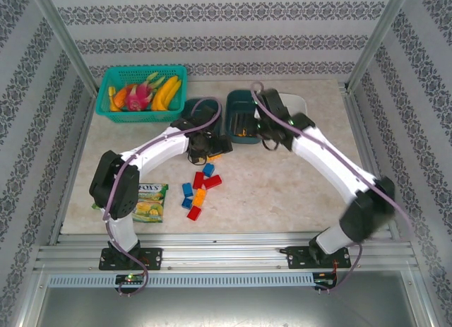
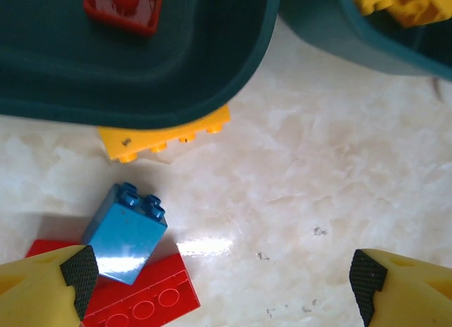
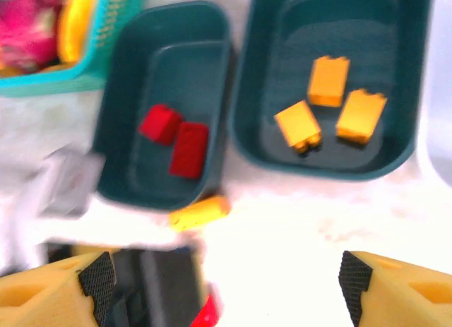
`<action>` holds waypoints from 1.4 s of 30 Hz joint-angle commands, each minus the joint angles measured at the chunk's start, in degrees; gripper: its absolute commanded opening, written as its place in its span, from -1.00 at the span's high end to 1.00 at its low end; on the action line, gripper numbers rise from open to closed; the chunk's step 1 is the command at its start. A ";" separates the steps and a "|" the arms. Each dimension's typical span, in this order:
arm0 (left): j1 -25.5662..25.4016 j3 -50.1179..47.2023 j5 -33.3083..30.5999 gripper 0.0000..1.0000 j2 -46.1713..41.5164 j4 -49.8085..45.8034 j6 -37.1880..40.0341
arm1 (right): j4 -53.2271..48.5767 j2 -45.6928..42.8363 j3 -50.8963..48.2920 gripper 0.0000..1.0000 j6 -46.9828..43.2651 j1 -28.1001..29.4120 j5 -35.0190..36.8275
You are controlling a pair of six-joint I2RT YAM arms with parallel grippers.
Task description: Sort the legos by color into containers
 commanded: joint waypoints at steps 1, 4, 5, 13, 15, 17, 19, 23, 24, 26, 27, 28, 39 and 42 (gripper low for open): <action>-1.59 0.11 -9.10 -0.92 2.58 -1.13 -6.82 | 15.62 -6.18 -17.22 -0.70 -1.09 -0.55 -8.07; -2.47 3.43 -13.74 -0.92 5.72 -5.31 -11.25 | 22.25 -15.28 -28.96 -0.72 -2.08 1.72 -9.34; -2.45 4.37 -14.31 -0.92 6.78 -6.67 -12.24 | 23.72 -17.40 -31.71 -0.72 -2.10 2.20 -9.33; -2.46 6.94 -16.29 -0.93 12.35 -5.03 -14.21 | 36.31 -28.75 -48.04 -0.79 -1.68 2.40 -7.40; -2.46 8.57 -16.61 -0.93 13.93 -6.11 -14.14 | 35.25 -29.21 -48.07 -0.79 -1.65 2.02 -7.81; -2.46 9.72 -17.38 -0.94 15.02 -6.46 -13.67 | 34.35 -29.40 -47.67 -0.79 -1.61 1.97 -8.63; -2.45 10.02 -17.46 -0.94 15.45 -5.42 -12.79 | 33.84 -29.64 -47.73 -0.79 -0.93 1.94 -8.73; -2.45 12.03 -18.09 -0.95 17.14 -7.42 -12.28 | 33.63 -29.94 -48.32 -0.79 0.00 2.00 -8.66; -2.46 12.39 -18.17 -0.94 17.60 -7.73 -12.17 | 33.48 -30.07 -48.37 -0.79 0.15 2.00 -8.58; -2.47 12.83 -18.48 -0.92 18.32 -8.13 -12.28 | 33.40 -30.35 -48.39 -0.79 0.36 2.00 -8.46; -2.52 13.02 -18.86 -0.90 18.68 -8.14 -12.25 | 33.33 -30.40 -48.32 -0.79 0.42 2.00 -8.44; -2.46 13.22 -19.27 -0.87 19.01 -8.07 -11.99 | 33.10 -30.43 -48.15 -0.79 0.44 2.00 -8.42; -2.45 14.69 -21.15 -0.52 21.22 -6.96 -8.87 | 32.90 -28.97 -47.40 -0.79 0.58 1.82 -8.99; -2.48 14.58 -21.43 -0.44 20.90 -7.28 -8.42 | 32.80 -28.15 -46.77 -0.79 0.66 1.82 -9.26</action>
